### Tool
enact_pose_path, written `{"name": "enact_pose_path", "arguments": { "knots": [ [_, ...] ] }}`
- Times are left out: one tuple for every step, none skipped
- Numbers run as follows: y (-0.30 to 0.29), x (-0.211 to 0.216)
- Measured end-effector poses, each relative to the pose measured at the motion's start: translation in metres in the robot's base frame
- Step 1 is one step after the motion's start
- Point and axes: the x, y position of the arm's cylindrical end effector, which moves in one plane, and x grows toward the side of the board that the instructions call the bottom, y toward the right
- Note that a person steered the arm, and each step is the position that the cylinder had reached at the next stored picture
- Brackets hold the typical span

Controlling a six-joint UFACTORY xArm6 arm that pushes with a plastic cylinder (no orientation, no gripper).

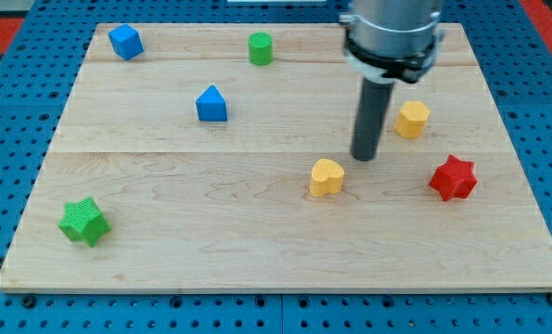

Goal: Move the yellow heart to the bottom right corner of the board

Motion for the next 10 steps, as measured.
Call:
{"name": "enact_pose_path", "arguments": {
  "knots": [
    [-0.063,-0.001],
    [-0.072,0.017],
    [-0.02,0.081],
    [0.021,0.096],
    [0.031,0.096],
    [-0.026,0.076],
    [-0.058,0.096],
    [-0.007,0.128],
    [0.041,0.126],
    [0.032,0.099]
  ]
}}
